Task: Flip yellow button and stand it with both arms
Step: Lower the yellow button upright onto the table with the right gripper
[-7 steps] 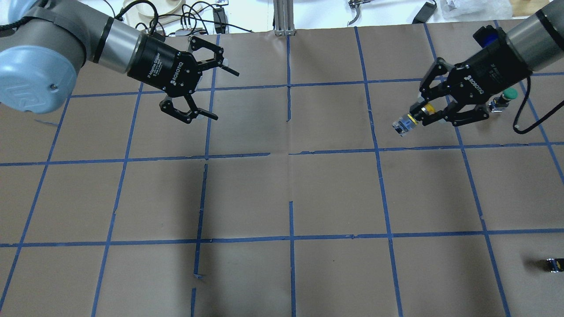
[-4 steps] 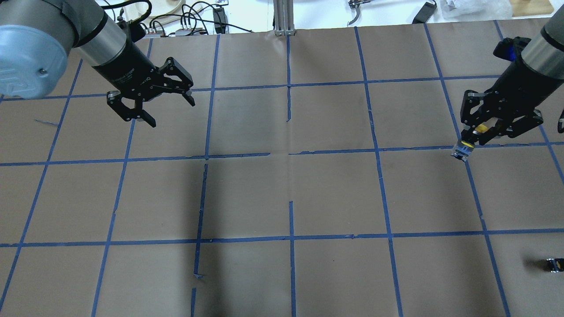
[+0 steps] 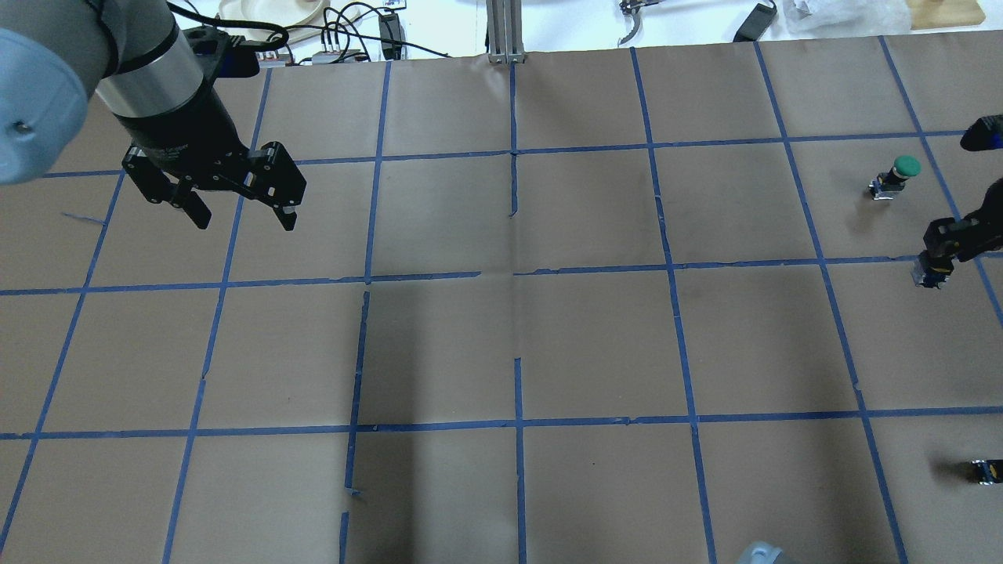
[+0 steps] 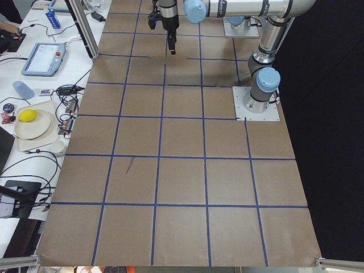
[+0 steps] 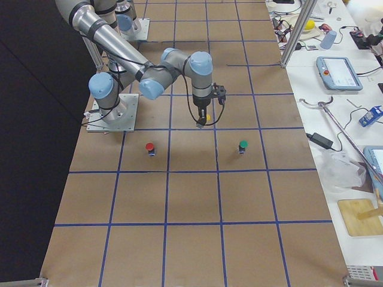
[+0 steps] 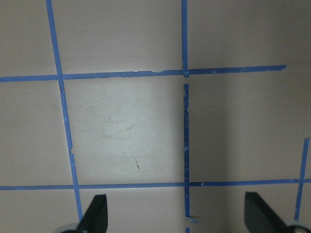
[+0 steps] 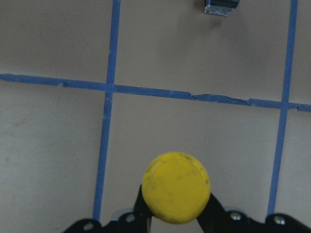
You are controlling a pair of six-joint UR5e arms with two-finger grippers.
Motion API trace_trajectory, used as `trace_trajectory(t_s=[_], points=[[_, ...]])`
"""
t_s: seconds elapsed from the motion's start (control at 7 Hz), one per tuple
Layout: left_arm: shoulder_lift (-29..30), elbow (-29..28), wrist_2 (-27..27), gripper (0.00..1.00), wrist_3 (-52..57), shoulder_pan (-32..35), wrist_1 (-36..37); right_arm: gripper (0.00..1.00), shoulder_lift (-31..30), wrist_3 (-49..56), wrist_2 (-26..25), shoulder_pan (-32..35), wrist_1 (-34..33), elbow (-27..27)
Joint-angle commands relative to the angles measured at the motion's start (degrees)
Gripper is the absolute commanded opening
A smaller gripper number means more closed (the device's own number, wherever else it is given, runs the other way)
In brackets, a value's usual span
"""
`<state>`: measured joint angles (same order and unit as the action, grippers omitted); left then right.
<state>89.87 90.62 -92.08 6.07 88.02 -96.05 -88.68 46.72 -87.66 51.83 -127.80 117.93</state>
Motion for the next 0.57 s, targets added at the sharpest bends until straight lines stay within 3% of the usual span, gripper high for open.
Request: trace_trajectory(t_s=[0.0, 0.14, 0.43], points=[[-1.63, 0.96, -0.30, 1.00, 3.32, 0.31, -0.54, 0.03, -0.09, 23.23, 12.10, -11.95, -13.85, 11.06], [-1.54, 0.70, 0.05, 1.00, 7.51, 0.31, -0.46, 0.03, -0.09, 31.68, 16.34, -15.85, -15.97, 13.88], [-1.63, 0.87, -0.21, 1.00, 8.61, -0.12, -0.63, 0.03, 0.87, 34.49, 19.61, -18.69, -18.19, 14.26]])
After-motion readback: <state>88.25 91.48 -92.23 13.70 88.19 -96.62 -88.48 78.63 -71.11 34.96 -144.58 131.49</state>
